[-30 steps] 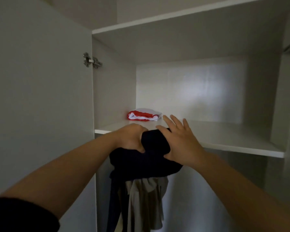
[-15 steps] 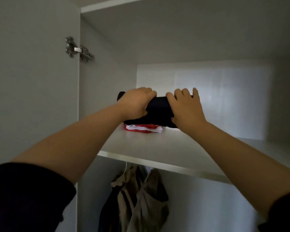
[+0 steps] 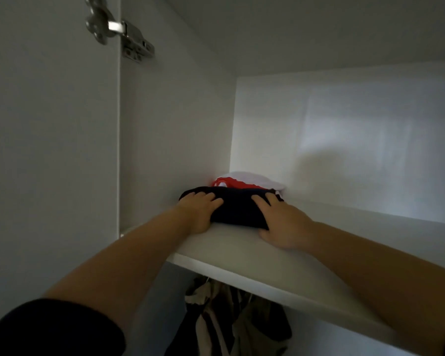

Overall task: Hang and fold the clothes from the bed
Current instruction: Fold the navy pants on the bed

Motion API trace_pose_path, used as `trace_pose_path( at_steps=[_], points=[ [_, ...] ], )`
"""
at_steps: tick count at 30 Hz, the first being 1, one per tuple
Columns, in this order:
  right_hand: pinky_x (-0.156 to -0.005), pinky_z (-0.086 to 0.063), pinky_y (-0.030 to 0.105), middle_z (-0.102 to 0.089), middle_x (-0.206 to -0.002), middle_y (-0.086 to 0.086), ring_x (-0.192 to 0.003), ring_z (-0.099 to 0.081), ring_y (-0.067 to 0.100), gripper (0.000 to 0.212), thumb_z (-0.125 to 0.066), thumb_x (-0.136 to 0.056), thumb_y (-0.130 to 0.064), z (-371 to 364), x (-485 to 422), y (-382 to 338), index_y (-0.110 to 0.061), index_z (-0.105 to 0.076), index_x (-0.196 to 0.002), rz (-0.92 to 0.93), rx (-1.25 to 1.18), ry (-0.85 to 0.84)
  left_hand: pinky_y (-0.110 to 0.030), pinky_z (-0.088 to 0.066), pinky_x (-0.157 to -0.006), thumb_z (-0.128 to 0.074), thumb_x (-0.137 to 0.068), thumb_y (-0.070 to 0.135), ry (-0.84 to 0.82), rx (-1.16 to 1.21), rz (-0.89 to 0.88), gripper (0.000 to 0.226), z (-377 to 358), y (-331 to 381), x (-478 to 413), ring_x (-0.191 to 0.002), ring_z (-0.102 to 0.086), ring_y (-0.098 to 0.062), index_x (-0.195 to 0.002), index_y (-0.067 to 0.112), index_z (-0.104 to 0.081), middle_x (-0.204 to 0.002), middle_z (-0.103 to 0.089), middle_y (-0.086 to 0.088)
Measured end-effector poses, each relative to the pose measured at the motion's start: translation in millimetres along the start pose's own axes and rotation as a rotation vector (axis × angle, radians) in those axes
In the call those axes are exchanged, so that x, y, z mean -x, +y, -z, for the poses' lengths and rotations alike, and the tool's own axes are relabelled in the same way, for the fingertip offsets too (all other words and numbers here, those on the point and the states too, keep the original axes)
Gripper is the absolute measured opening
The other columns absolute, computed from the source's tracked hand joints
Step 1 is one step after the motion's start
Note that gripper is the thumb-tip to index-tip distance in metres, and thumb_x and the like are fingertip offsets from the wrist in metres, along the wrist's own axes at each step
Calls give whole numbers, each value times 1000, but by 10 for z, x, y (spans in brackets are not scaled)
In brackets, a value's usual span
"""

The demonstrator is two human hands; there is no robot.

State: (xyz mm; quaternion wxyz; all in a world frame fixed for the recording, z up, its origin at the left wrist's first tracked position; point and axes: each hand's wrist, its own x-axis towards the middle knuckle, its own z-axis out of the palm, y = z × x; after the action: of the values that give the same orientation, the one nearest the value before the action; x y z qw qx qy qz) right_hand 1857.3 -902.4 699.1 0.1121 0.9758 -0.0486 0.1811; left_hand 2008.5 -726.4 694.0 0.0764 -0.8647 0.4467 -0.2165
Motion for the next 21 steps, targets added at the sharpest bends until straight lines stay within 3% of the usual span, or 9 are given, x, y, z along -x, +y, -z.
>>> trace_pose_path(
  at_steps=[4,6,9,13,15,17,21],
  points=[
    [-89,-40,26,-1,-160,2,-126,-47,28,81,-56,-87,-38,-232,-133,60,-21,-9,-151,-3,-271,60,-52,-11,-116,-38,-96,36,-75,181,192,64,-257,-114,-177,-147,-3,-21,-152,28,-8,-160,-9,3],
    [-92,-37,24,6,-160,-3,-134,-39,25,84,-57,-87,-37,-306,-134,98,-26,-5,-152,11,-350,30,-54,-7,-116,-33,-96,44,-107,183,233,66,-318,-140,-207,-147,4,-22,-152,32,0,-161,0,3],
    [-112,-28,34,9,-160,-1,-145,-17,26,86,-55,-88,-38,-300,-133,118,-29,2,-152,-6,-324,-6,-53,-7,-117,-28,-97,51,-95,181,280,65,-309,-119,-192,-147,4,-23,-152,32,1,-161,4,3],
    [-111,-30,37,7,-161,0,-145,-17,26,82,-52,-90,-40,-160,-39,40,-30,0,-152,-34,-260,5,-48,-9,-118,-29,-98,52,-46,296,223,66,-157,66,-108,-147,-1,-25,-153,23,-7,-161,-1,0],
    [-110,-33,39,6,-161,0,-144,-20,25,79,-50,-92,-41,-49,93,-12,-29,-1,-152,-35,-192,-26,-35,-1,-118,-32,-99,49,-46,397,179,67,-62,205,5,-147,-1,-23,-153,16,-8,-161,-3,-4],
    [-108,-35,40,1,-161,2,-142,-26,26,79,-49,-93,-40,62,282,-65,-25,1,-153,-65,-190,-49,-29,0,-116,-34,-100,46,-47,533,178,67,15,336,163,-147,-3,-22,-152,14,-9,-160,-3,-6],
    [-100,-39,36,-34,-151,11,-128,-45,30,75,-52,-94,-32,292,807,-215,-18,-7,-152,-258,-452,102,-33,-9,-118,-34,-101,44,-35,704,179,63,253,633,513,-147,-7,-22,-153,16,-10,-161,-3,-4]
  ],
)
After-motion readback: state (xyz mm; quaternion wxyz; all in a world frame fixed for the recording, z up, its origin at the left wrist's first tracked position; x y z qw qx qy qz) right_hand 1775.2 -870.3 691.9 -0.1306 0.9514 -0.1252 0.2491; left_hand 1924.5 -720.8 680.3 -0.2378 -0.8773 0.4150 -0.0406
